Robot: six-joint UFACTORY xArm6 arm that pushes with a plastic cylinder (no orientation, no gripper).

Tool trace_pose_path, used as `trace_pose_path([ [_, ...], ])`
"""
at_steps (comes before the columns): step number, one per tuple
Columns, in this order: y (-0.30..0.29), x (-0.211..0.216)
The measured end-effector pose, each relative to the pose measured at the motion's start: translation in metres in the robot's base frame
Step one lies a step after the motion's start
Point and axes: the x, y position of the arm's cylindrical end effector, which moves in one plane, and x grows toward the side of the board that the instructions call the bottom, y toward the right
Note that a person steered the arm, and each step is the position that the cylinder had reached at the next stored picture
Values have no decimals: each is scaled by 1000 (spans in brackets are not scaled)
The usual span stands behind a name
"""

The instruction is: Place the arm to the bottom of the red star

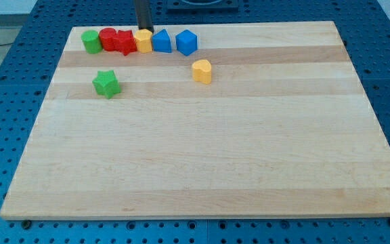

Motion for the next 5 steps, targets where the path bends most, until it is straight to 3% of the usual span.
trace_pose_path([
  [2, 16, 0],
  [5, 86, -18],
])
